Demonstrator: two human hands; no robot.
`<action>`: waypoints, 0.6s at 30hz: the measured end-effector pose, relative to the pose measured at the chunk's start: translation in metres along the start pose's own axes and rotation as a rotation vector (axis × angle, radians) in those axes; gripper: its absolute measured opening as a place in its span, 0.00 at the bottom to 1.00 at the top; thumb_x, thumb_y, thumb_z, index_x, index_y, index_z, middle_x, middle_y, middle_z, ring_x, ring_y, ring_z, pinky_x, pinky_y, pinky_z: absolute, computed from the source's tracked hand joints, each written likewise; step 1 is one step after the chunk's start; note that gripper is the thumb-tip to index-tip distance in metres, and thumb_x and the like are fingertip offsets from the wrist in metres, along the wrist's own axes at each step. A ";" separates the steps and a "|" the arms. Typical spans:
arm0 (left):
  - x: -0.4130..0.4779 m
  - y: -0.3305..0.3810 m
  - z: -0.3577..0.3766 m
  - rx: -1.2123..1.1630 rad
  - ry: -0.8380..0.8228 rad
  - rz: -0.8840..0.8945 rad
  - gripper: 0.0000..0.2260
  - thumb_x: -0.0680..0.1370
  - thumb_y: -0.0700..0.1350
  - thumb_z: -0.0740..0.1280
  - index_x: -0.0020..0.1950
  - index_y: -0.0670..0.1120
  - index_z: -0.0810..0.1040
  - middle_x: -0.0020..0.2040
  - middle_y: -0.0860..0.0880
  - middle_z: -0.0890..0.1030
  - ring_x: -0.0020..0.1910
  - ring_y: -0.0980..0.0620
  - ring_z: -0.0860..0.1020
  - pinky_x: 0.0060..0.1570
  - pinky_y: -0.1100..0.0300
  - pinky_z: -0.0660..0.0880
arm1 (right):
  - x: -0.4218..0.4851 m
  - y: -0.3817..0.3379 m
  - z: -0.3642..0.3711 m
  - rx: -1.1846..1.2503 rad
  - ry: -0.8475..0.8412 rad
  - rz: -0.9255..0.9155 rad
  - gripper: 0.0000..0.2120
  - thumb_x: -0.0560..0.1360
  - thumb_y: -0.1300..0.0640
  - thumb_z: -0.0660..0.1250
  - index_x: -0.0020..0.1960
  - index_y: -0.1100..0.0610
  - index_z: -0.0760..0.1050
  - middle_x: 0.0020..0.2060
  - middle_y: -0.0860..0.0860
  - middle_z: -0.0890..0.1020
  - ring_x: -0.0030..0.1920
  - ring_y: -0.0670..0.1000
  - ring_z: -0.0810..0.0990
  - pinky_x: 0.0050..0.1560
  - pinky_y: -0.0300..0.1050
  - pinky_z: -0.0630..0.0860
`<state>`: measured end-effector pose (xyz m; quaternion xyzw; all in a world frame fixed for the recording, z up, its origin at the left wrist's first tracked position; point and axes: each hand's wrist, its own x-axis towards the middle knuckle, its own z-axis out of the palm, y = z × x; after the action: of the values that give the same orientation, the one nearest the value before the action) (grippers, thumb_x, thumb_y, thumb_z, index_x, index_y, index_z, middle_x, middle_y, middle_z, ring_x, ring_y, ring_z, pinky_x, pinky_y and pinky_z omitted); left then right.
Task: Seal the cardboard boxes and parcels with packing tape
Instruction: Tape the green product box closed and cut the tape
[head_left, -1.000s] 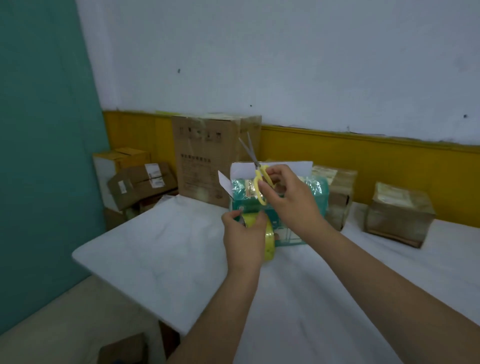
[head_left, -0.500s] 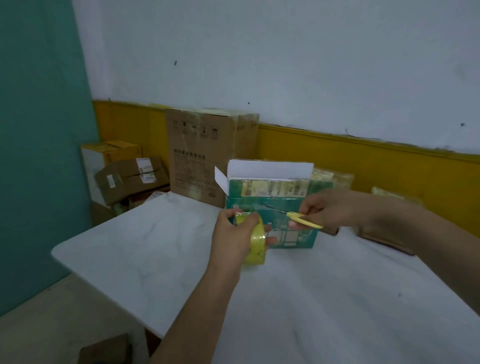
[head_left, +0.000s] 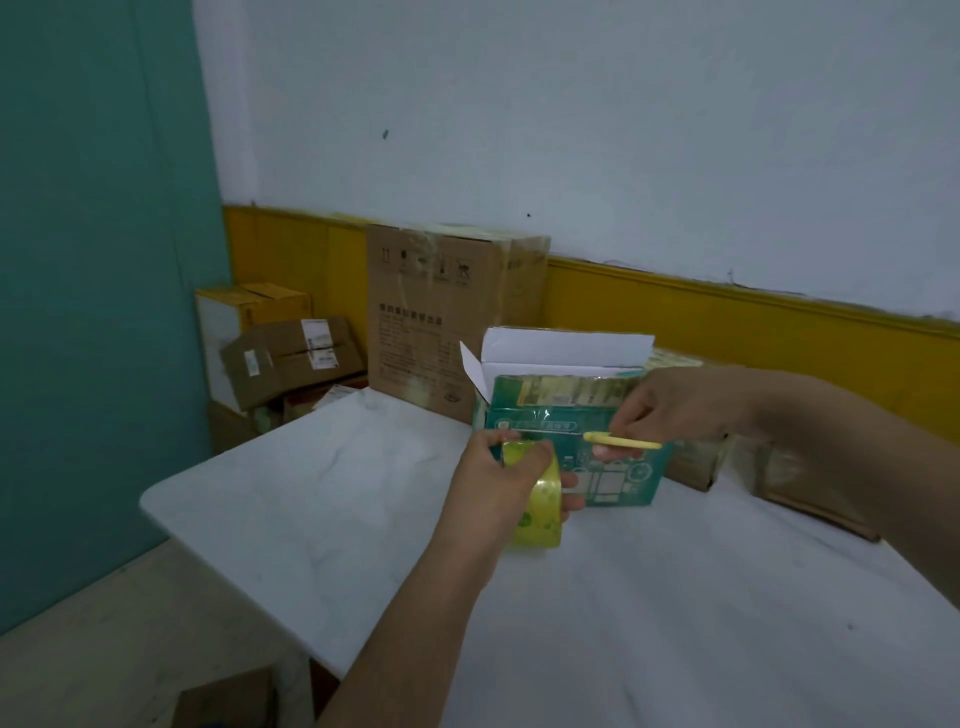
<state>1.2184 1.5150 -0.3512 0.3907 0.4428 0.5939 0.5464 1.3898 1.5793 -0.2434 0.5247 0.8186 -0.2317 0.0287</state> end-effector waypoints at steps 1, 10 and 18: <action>0.000 0.000 0.000 0.000 -0.004 -0.002 0.10 0.80 0.42 0.68 0.58 0.48 0.70 0.40 0.43 0.86 0.33 0.45 0.85 0.33 0.56 0.82 | 0.000 0.001 0.000 -0.004 0.011 -0.001 0.24 0.60 0.30 0.70 0.46 0.46 0.86 0.45 0.36 0.85 0.50 0.41 0.81 0.47 0.36 0.72; -0.001 0.004 -0.002 0.003 -0.034 -0.010 0.12 0.80 0.41 0.68 0.61 0.44 0.69 0.41 0.42 0.86 0.35 0.43 0.85 0.33 0.55 0.82 | -0.001 0.002 0.000 -0.022 0.032 -0.034 0.22 0.59 0.33 0.70 0.44 0.46 0.87 0.39 0.31 0.83 0.47 0.40 0.81 0.43 0.33 0.74; -0.001 0.005 0.002 0.028 0.003 -0.001 0.09 0.80 0.40 0.68 0.57 0.45 0.70 0.40 0.46 0.86 0.34 0.43 0.85 0.29 0.57 0.81 | 0.001 -0.005 0.001 -0.161 0.119 -0.064 0.29 0.55 0.26 0.67 0.37 0.50 0.84 0.36 0.41 0.85 0.37 0.42 0.78 0.36 0.36 0.73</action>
<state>1.2191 1.5144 -0.3460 0.3972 0.4520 0.5880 0.5406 1.3846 1.5781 -0.2425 0.5070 0.8512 -0.1347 0.0147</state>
